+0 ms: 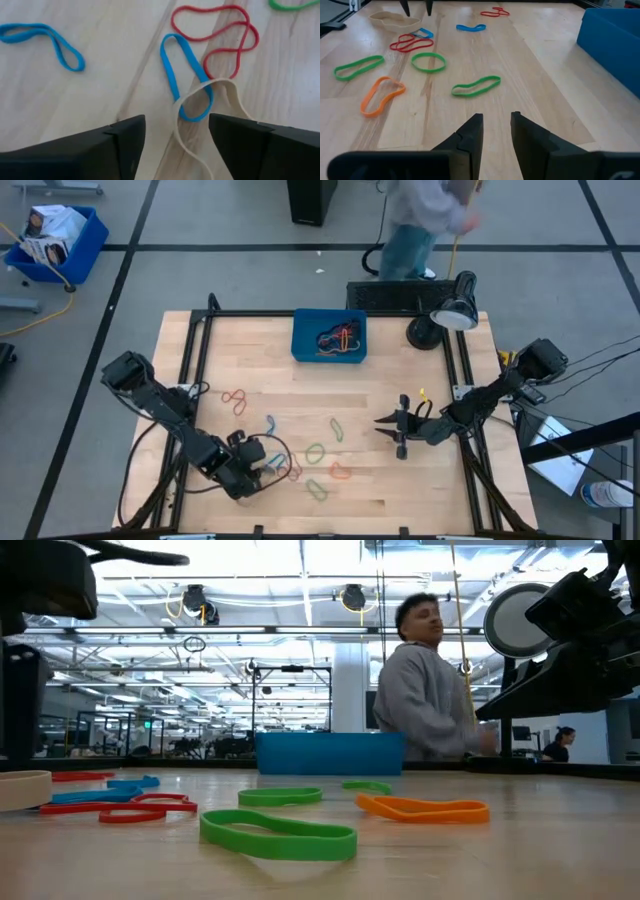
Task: Pick and place rubber bands into bin
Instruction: Put the brown rubber band into the blue bin
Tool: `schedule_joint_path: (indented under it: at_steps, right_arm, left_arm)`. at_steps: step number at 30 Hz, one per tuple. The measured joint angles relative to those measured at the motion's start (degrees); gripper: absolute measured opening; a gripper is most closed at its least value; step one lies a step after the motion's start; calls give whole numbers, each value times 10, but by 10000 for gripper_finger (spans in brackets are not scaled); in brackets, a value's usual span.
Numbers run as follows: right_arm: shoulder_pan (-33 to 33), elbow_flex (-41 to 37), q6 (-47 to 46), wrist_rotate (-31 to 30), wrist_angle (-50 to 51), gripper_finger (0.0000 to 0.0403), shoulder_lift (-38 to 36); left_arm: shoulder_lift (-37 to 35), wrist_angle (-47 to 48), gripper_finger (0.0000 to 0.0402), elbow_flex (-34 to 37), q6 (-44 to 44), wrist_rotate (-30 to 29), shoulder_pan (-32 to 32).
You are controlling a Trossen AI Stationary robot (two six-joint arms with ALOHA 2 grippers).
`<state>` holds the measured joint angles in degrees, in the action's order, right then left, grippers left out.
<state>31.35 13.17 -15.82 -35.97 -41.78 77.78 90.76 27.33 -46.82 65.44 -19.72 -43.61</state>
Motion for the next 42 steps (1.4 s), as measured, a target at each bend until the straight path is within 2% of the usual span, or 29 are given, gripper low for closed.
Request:
schedule_joint_path:
  at_steps: [4, 15, 21, 27, 32, 39, 42]
  right_arm:
    - [0, 0, 0, 0, 0, 91, 0]
    - [0, 0, 1, 0, 1, 91, 0]
    - [0, 0, 1, 0, 1, 91, 0]
    - [0, 0, 3, 0, 1, 91, 0]
    - [0, 0, 4, 0, 0, 91, 0]
    - [0, 0, 5, 0, 0, 91, 0]
    - [0, 0, 5, -1, 0, 91, 0]
  left_arm:
    - [0, -66, 179, 26, -29, 1, 6]
    - [0, -65, 12, 28, -83, 0, 6]
    - [0, -66, 6, 28, -91, -6, 6]
    - [-7, -66, 4, 23, -82, -63, 3]
    - [-45, -65, 3, 12, -97, -146, 0]
    - [-134, -88, 3, 3, -199, -296, 28]
    - [-154, -133, 3, 3, -291, -313, 72]
